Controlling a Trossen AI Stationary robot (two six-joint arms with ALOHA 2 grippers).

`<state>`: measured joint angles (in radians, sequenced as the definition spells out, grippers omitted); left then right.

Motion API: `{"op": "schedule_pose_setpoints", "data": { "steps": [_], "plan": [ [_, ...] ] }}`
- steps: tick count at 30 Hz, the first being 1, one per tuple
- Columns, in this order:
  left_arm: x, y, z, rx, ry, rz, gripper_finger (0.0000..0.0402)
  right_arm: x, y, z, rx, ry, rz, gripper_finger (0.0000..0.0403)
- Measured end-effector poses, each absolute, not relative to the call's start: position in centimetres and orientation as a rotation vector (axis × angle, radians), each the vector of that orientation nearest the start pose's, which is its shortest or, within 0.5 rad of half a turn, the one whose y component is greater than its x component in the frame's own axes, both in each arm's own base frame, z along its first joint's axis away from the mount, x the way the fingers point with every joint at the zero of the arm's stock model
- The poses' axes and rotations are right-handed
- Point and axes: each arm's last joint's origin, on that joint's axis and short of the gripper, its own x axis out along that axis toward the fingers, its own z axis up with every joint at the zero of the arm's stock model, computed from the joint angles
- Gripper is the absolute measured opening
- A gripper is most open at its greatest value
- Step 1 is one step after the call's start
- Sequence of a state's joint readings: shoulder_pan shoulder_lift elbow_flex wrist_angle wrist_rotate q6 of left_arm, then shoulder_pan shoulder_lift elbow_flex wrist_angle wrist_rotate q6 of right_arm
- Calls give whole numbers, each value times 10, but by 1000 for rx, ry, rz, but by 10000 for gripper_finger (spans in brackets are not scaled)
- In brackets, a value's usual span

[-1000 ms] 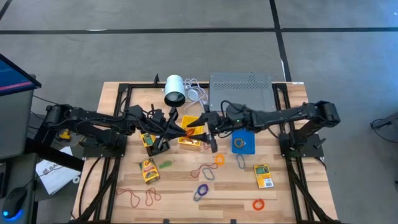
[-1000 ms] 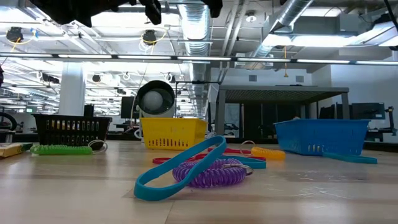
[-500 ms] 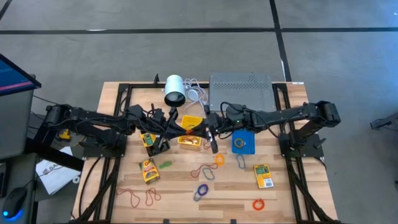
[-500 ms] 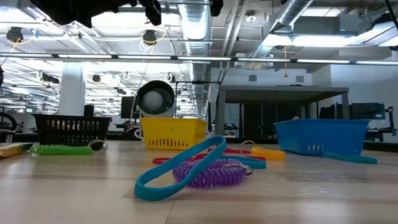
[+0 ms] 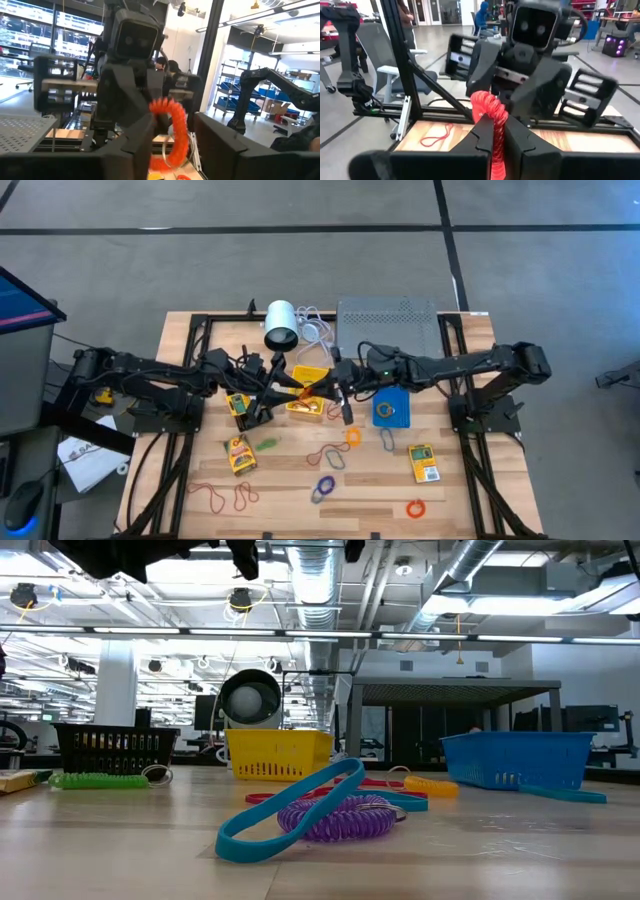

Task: Pick & Place Office Desk Supplies
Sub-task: Put the left orange elastic key ring into the blue basket

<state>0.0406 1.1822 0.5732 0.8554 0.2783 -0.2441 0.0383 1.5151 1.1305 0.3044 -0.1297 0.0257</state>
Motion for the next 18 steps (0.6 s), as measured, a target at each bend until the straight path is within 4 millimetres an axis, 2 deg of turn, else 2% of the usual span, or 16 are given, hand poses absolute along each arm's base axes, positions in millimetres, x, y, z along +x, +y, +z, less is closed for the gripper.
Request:
{"op": "schedule_pose_setpoints", "data": {
  "steps": [4,8,14,18],
  "plan": [
    [246,2,282,-202,-218,-265,199,333,17,342,28,61,167,9],
    [240,2,289,-197,-240,-267,218,310,16,358,29,91,162,9],
    [228,2,288,-185,-132,-236,204,259,6,373,25,249,-1,9],
    [219,3,287,-166,-55,-192,186,219,0,381,110,327,-54,9]
  ]
}}
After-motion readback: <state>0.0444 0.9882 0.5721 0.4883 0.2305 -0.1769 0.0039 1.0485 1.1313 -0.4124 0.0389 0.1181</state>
